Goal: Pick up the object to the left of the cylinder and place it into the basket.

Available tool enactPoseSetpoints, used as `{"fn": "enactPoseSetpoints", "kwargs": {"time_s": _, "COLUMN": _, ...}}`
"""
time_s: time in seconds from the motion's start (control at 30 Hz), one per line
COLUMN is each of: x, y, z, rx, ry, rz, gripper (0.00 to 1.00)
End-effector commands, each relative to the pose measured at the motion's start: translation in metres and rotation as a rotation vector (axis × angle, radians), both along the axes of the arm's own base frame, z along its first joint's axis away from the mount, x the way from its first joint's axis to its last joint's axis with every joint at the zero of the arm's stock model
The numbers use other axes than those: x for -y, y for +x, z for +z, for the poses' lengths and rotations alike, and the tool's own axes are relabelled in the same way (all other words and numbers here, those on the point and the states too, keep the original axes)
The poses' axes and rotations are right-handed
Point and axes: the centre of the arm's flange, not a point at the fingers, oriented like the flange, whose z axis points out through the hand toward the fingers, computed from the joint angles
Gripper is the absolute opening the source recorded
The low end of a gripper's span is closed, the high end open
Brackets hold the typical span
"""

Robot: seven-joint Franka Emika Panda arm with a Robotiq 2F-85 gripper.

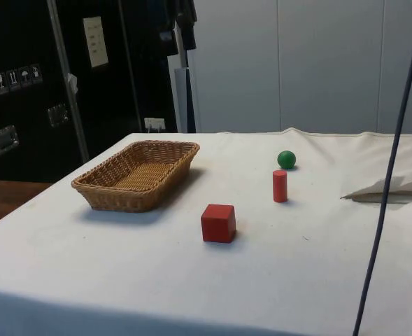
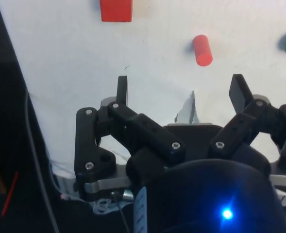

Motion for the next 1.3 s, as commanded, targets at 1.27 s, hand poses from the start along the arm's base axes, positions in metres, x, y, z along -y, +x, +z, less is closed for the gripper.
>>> {"fn": "enactPoseSetpoints", "kwargs": {"time_s": 1.27, "x": -0.086, "y": -0.051, "z": -0.078, "rx": 0.154, "ry": -0.046, "rz": 0.027, "gripper": 1.00}}
